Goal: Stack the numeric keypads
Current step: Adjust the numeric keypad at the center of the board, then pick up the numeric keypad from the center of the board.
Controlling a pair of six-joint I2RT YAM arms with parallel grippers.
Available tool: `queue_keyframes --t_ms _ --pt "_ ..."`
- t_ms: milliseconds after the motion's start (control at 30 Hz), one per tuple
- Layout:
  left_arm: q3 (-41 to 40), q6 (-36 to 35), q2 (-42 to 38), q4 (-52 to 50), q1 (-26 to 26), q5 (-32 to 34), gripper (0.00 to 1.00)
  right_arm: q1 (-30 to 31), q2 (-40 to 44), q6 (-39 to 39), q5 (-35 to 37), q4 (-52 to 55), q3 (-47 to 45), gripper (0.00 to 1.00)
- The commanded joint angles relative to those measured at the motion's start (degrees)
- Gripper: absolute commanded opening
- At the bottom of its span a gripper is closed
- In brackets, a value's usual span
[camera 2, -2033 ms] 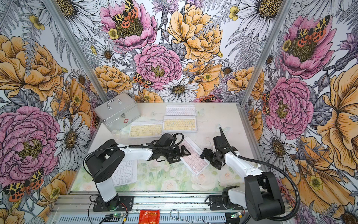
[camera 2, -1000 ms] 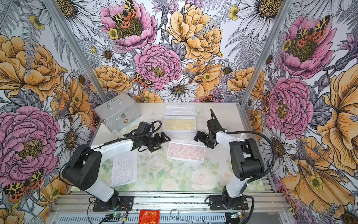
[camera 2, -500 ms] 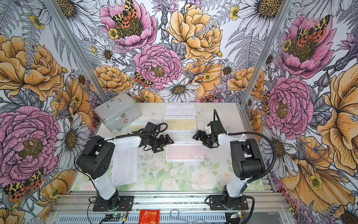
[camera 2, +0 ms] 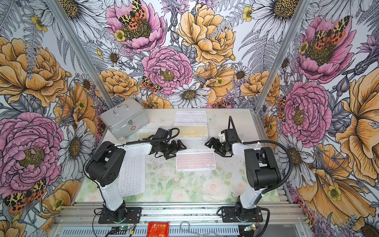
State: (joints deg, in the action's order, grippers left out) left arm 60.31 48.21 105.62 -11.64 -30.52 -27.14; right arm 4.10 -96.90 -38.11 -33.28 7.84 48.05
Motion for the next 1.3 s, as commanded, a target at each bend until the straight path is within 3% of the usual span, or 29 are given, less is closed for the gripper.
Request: queue_keyframes --t_ms 0,367,1267 --pt "0.3 0.6 2.5 -1.1 -0.4 0.6 0.99 -0.9 -0.2 -0.4 0.3 -0.9 0.0 0.92" --pt "1.0 0.7 3.5 -1.1 -0.6 0.5 0.99 -0.8 -1.9 -3.7 -3.6 -6.8 -1.7 0.92" --pt "1.2 1.5 4.9 0.4 -0.9 0.5 0.99 3.7 3.9 -7.1 -5.3 -7.8 -3.8 0.90"
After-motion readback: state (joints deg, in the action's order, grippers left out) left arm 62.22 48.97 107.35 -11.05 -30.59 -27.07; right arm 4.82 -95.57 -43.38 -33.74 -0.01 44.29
